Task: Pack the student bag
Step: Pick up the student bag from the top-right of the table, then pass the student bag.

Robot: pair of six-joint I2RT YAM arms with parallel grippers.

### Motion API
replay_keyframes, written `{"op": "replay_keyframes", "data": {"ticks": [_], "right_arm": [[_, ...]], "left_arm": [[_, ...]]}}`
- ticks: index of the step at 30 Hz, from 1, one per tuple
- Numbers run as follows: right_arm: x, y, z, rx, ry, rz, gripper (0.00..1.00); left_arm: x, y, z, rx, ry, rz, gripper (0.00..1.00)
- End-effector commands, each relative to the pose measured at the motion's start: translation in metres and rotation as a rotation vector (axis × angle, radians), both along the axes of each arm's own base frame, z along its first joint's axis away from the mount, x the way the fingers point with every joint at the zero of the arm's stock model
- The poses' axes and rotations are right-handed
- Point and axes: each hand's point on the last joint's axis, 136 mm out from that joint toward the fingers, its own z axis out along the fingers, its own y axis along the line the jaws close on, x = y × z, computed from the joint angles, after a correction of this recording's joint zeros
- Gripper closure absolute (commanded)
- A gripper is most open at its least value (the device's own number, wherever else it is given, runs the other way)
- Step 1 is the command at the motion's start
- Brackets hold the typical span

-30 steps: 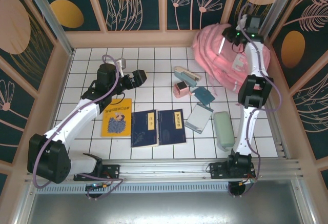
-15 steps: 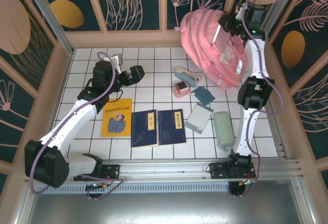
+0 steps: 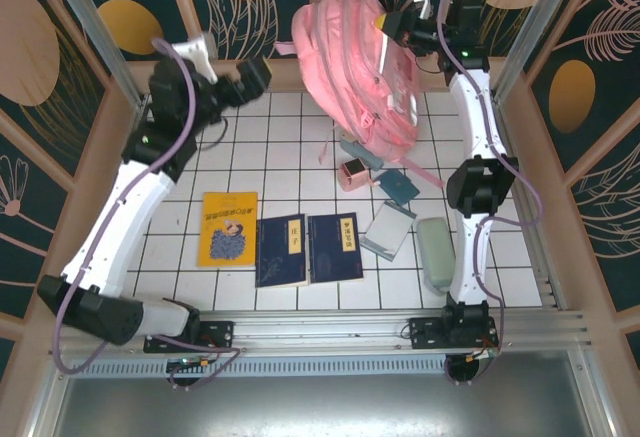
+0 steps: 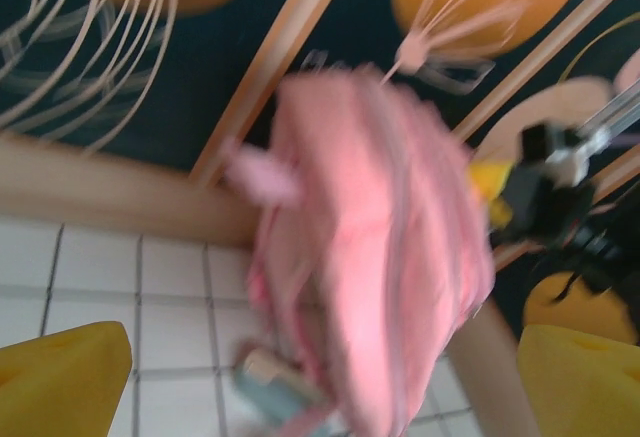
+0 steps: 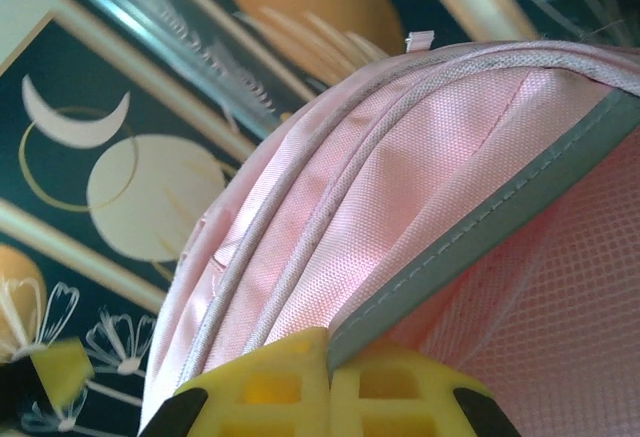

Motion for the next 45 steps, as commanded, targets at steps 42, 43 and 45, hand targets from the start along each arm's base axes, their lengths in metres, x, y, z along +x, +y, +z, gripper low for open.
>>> {"op": "replay_keyframes", "data": {"ticks": [42,43,45], "right_arm": [[-0.062,0.046,0.06,-0.03,-0.306,0.183,1.0],[-0.057,0.045,0.058,-0.035,-0.296,0.158,1.0],[-0.047,0.044,0.052,-0.058,-0.275,0.101,0.92]], "left_arm": [[0.107,-0.085,-0.068,-0.4,0.257,-0.517,0.87],[0.105,-0.086,-0.066,-0.415,0.247,-0.522,1.0],[0.103,-0.085,-0.065,-0.456,0.238,-0.523,1.0]]}}
